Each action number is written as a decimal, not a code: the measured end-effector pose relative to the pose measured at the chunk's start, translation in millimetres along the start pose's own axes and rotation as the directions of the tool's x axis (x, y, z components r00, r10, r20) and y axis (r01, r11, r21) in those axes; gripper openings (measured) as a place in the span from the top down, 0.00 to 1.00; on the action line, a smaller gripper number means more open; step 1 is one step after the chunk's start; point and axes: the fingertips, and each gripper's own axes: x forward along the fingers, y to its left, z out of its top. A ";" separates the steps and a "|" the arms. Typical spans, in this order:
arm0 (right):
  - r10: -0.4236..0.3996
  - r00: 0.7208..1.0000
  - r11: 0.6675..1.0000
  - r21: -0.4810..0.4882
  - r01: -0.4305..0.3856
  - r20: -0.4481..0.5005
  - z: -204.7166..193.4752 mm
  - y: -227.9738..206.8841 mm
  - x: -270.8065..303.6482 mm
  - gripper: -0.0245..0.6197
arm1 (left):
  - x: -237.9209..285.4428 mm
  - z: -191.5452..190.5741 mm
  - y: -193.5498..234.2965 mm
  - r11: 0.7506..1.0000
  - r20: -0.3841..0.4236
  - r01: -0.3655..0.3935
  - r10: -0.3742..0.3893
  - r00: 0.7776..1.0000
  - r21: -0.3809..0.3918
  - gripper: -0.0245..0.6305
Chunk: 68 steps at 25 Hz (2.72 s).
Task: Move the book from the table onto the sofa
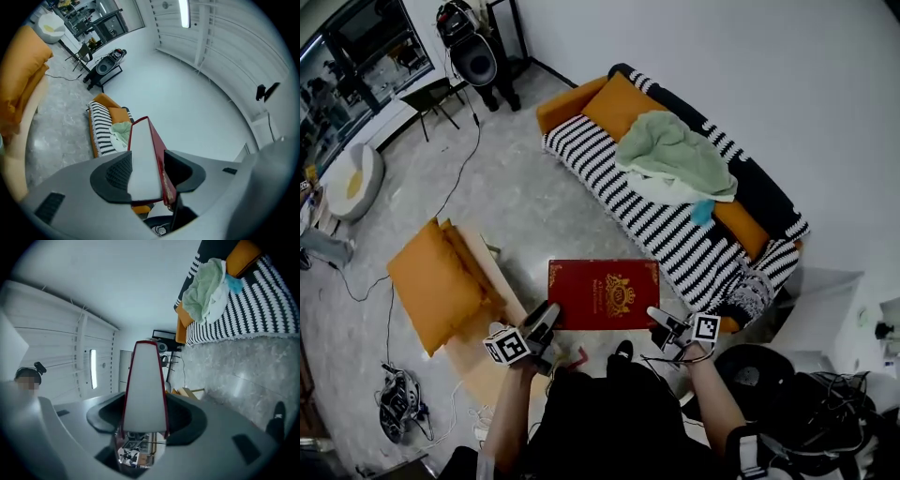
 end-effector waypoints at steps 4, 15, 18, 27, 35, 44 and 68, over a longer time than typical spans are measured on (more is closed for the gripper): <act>0.006 1.000 1.000 0.012 -0.006 0.027 26.9 -4.2 -29.6 0.57 | 38.4 -11.0 -19.5 1.000 -0.022 0.021 -0.021 1.000 0.000 0.64; -0.024 0.991 0.999 0.045 0.019 0.129 70.1 -26.8 -59.7 0.57 | 117.2 -17.0 -24.9 0.998 -0.111 0.057 -0.058 0.992 -0.011 0.65; -0.052 0.986 0.997 0.065 0.042 0.160 78.8 -38.0 -63.3 0.57 | 137.7 -15.8 -17.4 0.997 -0.132 0.076 -0.078 0.988 -0.021 0.65; -0.127 0.967 0.988 0.117 0.103 0.219 165.4 -65.2 -35.4 0.57 | 237.7 33.4 1.6 0.992 -0.207 0.120 -0.124 0.970 -0.031 0.65; -0.120 0.963 0.992 0.063 0.107 0.241 228.9 -68.4 6.2 0.57 | 295.4 84.5 15.0 0.987 -0.273 0.160 -0.154 0.950 0.001 0.65; -0.148 0.956 0.981 0.162 0.110 0.252 260.2 -105.2 19.5 0.57 | 333.3 92.3 44.0 0.994 -0.298 0.100 -0.110 0.948 -0.049 0.65; -0.107 0.974 0.958 0.284 0.047 0.202 460.4 -191.6 1.6 0.58 | 516.2 124.5 39.0 0.994 -0.181 -0.014 -0.006 0.983 -0.105 0.65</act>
